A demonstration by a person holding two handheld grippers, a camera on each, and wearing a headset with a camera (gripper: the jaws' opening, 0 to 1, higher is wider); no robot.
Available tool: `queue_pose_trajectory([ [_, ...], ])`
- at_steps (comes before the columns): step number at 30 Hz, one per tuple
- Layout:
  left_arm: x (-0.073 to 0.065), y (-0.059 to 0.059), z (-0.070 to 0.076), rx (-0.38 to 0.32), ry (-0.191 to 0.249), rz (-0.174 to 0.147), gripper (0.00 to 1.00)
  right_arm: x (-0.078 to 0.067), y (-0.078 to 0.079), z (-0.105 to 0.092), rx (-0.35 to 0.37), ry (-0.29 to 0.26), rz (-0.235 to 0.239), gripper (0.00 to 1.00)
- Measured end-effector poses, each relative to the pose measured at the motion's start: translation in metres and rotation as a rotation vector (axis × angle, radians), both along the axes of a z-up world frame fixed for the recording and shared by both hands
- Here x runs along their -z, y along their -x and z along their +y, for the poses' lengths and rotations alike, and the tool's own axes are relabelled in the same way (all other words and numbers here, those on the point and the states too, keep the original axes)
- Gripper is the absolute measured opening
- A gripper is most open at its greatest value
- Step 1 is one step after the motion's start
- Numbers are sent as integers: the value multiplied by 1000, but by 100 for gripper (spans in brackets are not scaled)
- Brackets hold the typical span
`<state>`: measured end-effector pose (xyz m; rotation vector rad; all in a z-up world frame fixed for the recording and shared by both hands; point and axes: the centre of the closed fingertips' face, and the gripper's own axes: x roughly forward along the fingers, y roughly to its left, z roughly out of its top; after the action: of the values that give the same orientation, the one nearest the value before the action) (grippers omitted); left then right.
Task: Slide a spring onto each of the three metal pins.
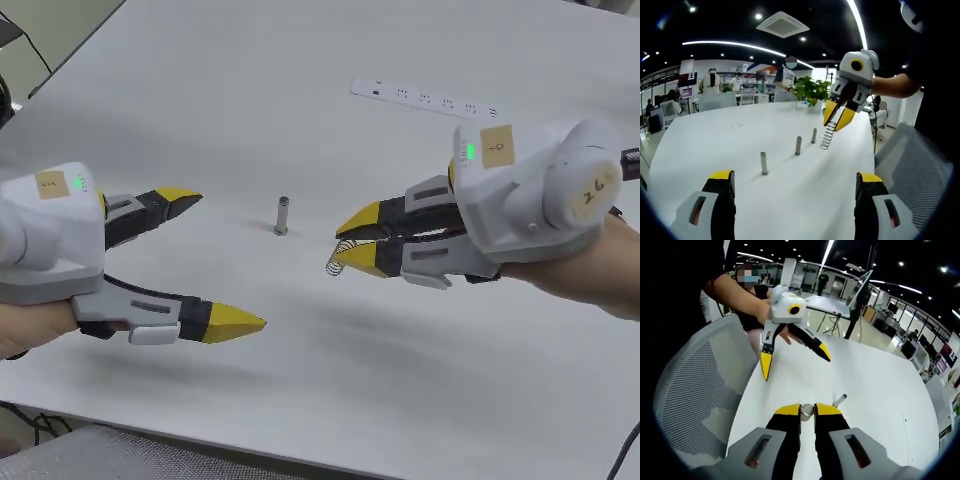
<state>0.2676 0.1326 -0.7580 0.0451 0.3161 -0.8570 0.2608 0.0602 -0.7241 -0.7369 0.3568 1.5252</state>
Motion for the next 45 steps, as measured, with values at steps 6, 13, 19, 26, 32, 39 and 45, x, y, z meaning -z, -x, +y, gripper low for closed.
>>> queue_pose_trajectory([
  [6,1,0,4,-13,3,1,98,4,-5,1,-2,7,-1,7],
  [13,1,-1,7,-28,11,1,98,9,-14,4,-4,24,-2,7],
  [19,3,0,7,-27,11,7,98,11,-26,12,-21,43,-10,7],
  [26,3,-2,8,-29,16,7,98,10,-36,23,-43,60,-13,7],
  [32,2,-3,9,-28,16,5,98,8,-48,32,-48,68,-15,7],
  [39,2,-3,9,-25,16,8,98,9,-63,38,-32,87,-5,7],
  [45,2,-4,8,-23,15,7,98,10,-74,44,-29,96,-5,7],
])
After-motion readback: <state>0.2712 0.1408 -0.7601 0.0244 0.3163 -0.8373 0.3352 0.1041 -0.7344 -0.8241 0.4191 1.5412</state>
